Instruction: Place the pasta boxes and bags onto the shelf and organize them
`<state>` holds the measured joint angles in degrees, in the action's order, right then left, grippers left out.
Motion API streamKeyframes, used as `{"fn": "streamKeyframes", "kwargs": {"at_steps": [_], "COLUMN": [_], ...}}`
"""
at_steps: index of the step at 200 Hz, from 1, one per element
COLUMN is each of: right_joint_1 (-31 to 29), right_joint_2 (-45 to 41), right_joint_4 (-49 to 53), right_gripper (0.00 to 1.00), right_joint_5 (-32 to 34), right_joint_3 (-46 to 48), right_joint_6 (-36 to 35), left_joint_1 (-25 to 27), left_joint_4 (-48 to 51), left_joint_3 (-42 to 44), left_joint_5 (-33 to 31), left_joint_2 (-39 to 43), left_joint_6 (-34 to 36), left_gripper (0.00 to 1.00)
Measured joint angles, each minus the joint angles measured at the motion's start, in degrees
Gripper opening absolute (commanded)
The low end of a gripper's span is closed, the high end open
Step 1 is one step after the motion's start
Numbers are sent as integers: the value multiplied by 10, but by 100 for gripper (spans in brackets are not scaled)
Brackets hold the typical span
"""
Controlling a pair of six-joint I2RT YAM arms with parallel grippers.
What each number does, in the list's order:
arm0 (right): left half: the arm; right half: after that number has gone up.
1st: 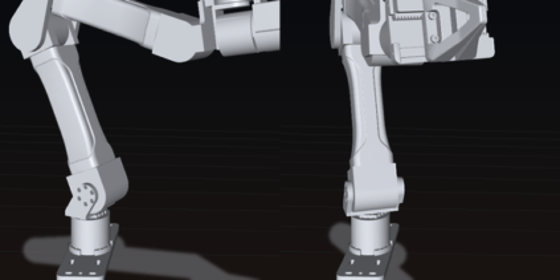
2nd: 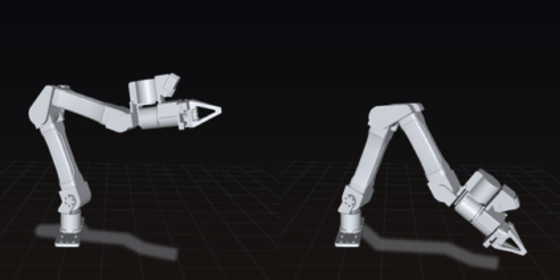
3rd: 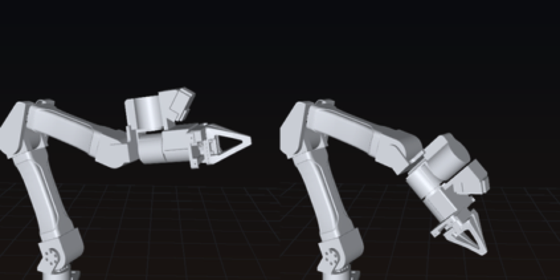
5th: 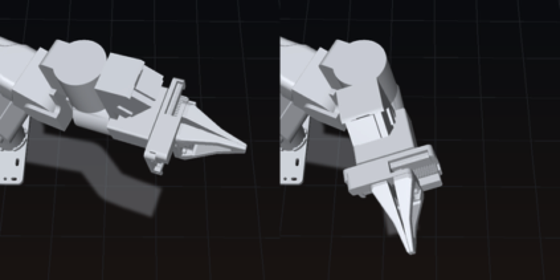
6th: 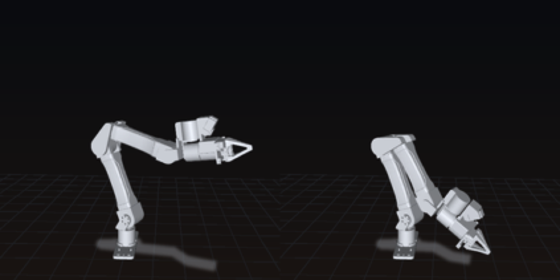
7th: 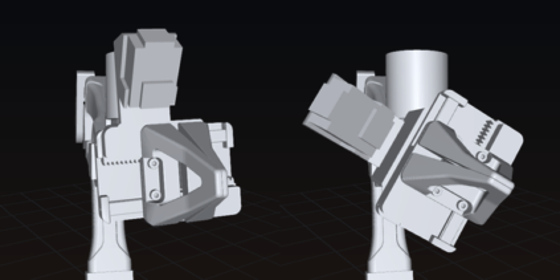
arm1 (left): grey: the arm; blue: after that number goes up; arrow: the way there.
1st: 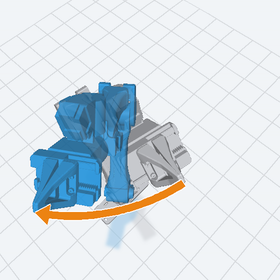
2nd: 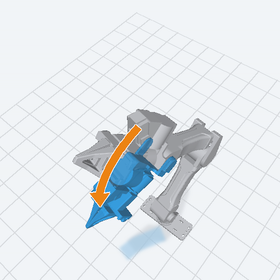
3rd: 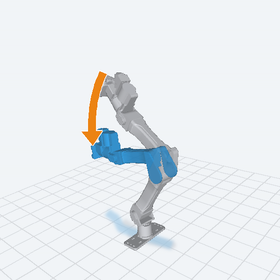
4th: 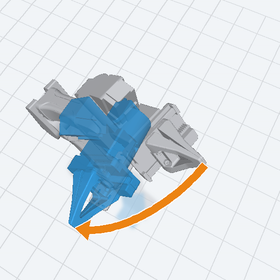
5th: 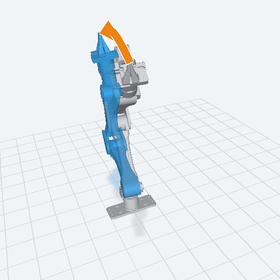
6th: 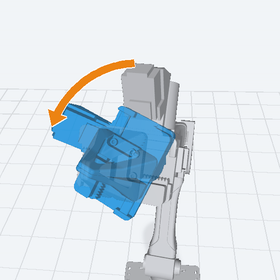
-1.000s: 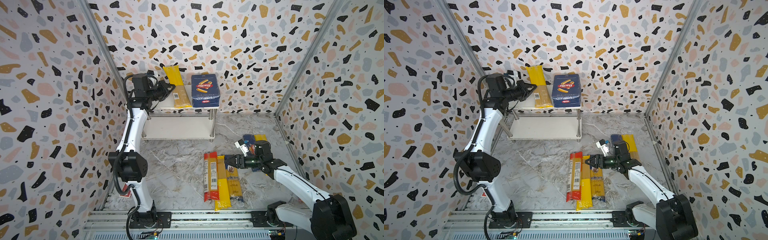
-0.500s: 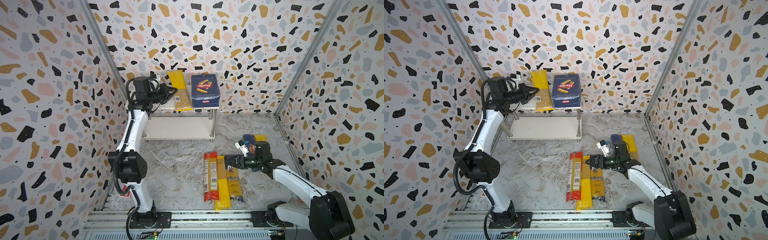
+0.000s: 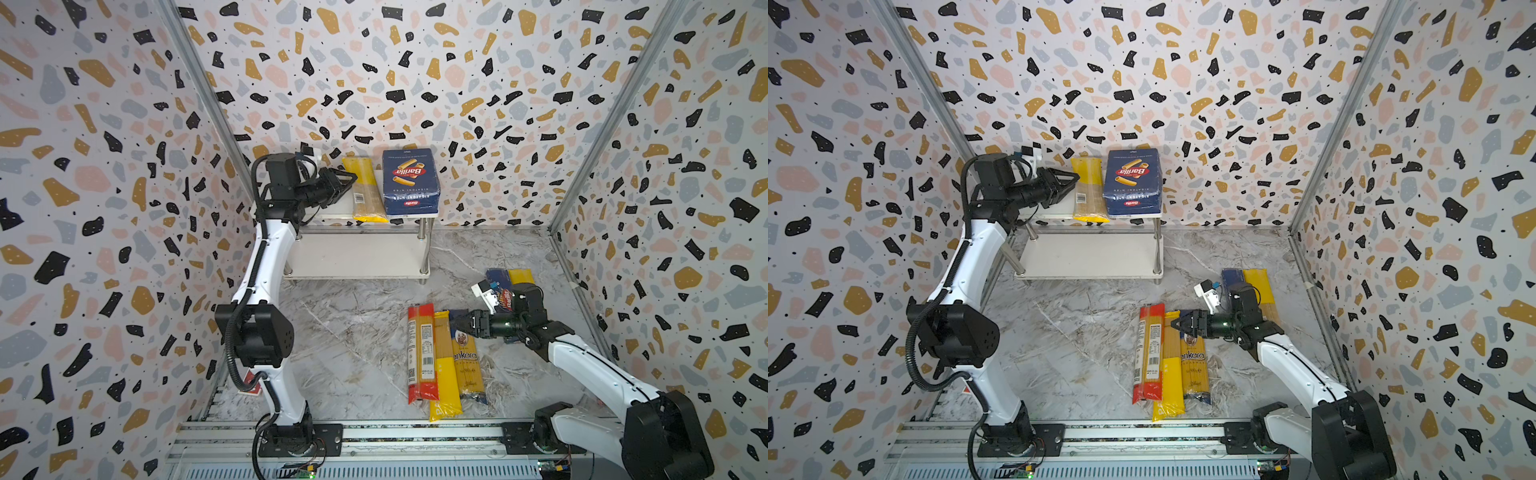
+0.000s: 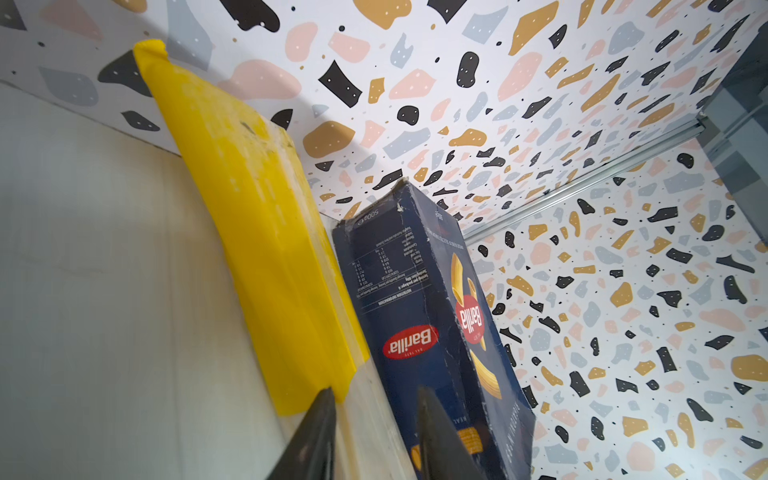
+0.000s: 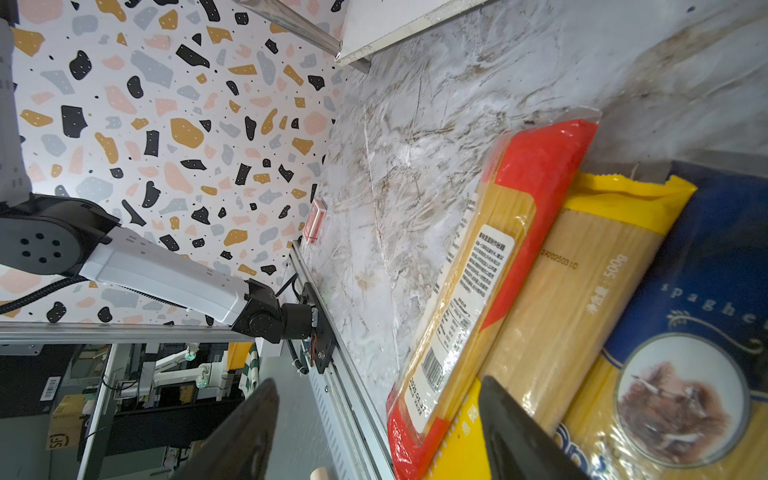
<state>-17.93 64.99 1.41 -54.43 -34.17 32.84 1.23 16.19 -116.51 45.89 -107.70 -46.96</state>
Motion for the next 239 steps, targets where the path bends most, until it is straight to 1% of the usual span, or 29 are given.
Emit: {"fn": "streamKeyframes", "kwargs": {"at_steps": [15, 34, 59, 80, 100, 111, 122, 134, 174, 185, 200, 224, 239], "right_joint_1": [0, 0, 0, 0, 0, 0, 0, 0, -14, -30, -55, -91, -115], "right_joint_2": [-3, -8, -16, -23, -31, -36, -40, -48, -77, -83, -90, -98, -100], "right_joint_4": [0, 1, 1, 6, 15, 21, 28, 37, 64, 70, 79, 79, 77], "right_gripper": [78, 78, 79, 79, 79, 80, 80, 80, 80, 80, 80, 80, 79], "right_joint_5": [0, 0, 0, 3, 9, 14, 18, 24, 49, 62, 80, 107, 129], "right_joint_3": [5, 8, 8, 8, 8, 8, 8, 9, 11, 11, 11, 20, 35], "right_joint_6": [2, 3, 3, 1, -3, -6, -9, -13, -21, -21, -21, -15, -7], "left_joint_1": [0, 0, 0, 0, 0, 0, 0, 0, 0, 0, 4, 16, 25], "left_joint_4": [0, -1, 12, 29, 38, 43, 45, 49, 44, 49, 57, 57, 52], "left_joint_3": [1, 8, 9, 35, 77, 107, 148, 198, 432, 493, 555, 633, 683], "left_joint_5": [0, 0, -5, -19, -36, -48, -60, -74, -105, -113, -120, -126, -125], "left_joint_2": [3, 12, 31, 73, 122, 152, 186, 223, 375, 417, 468, 540, 569], "left_joint_6": [1, 6, 24, 45, 61, 70, 77, 83, 87, 87, 87, 87, 86], "left_gripper": [38, 50, 60, 67, 70, 73, 75, 76, 77, 77, 78, 79, 79]}}
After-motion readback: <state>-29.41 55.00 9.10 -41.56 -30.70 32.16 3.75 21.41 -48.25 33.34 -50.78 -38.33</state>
